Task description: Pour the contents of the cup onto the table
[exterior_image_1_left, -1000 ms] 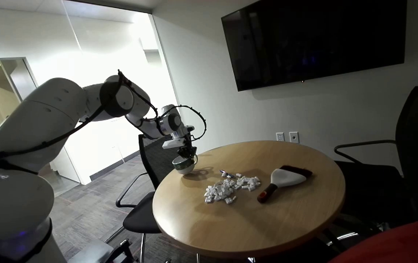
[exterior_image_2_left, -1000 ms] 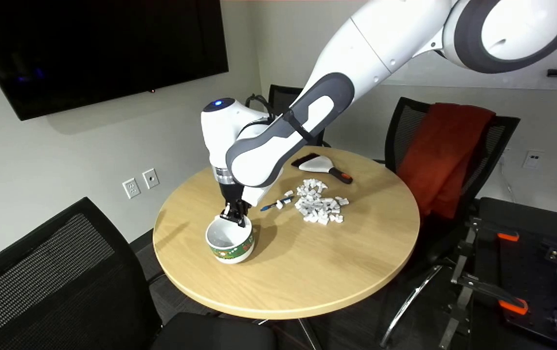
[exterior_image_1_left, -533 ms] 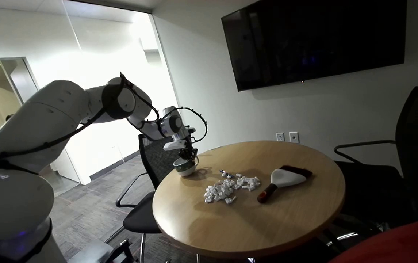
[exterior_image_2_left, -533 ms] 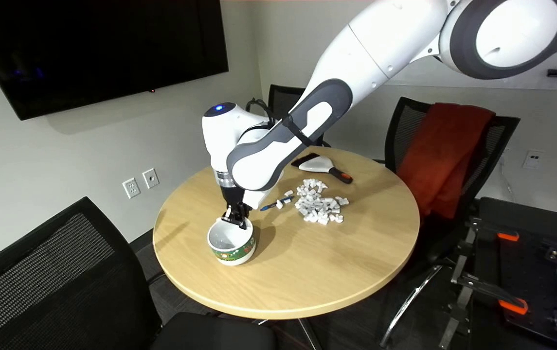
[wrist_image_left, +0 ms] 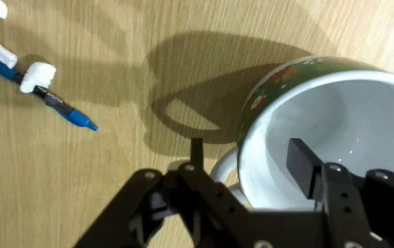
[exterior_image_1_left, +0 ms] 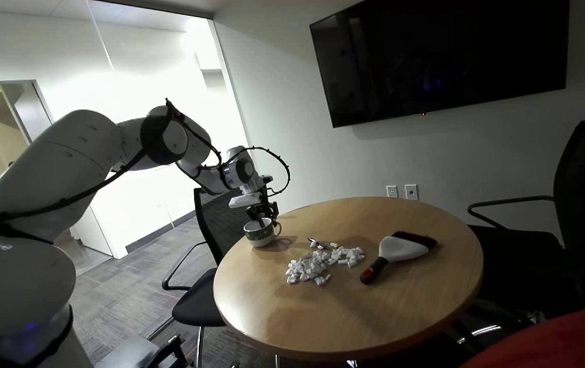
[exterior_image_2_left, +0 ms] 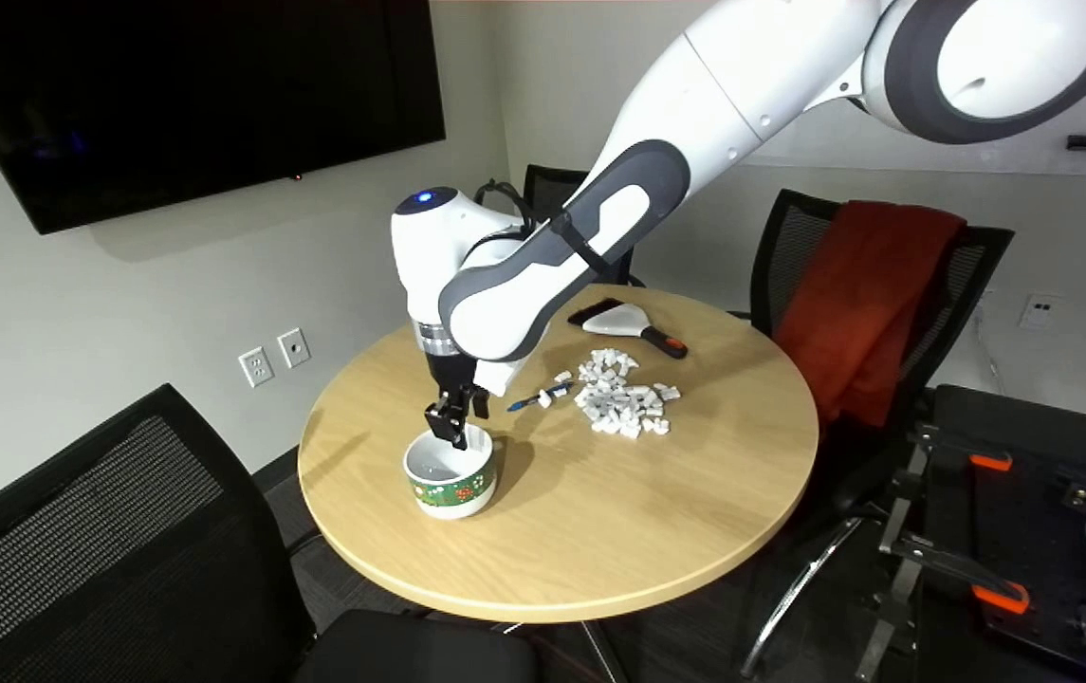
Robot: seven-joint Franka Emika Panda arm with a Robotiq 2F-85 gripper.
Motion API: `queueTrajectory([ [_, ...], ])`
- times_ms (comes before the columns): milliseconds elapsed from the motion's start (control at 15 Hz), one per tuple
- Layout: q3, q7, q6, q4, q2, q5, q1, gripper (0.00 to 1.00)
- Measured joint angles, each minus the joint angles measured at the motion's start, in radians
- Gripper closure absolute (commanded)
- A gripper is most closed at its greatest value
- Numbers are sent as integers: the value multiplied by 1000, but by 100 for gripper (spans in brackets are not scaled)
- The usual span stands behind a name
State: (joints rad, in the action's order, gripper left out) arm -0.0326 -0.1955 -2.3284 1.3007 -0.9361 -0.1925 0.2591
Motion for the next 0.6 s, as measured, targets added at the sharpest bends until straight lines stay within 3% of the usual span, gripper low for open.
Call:
queueTrajectory([
  [67,0,18,2,11,14,0,0,0],
  [600,-41,158,41,276,329,3,-18,0],
])
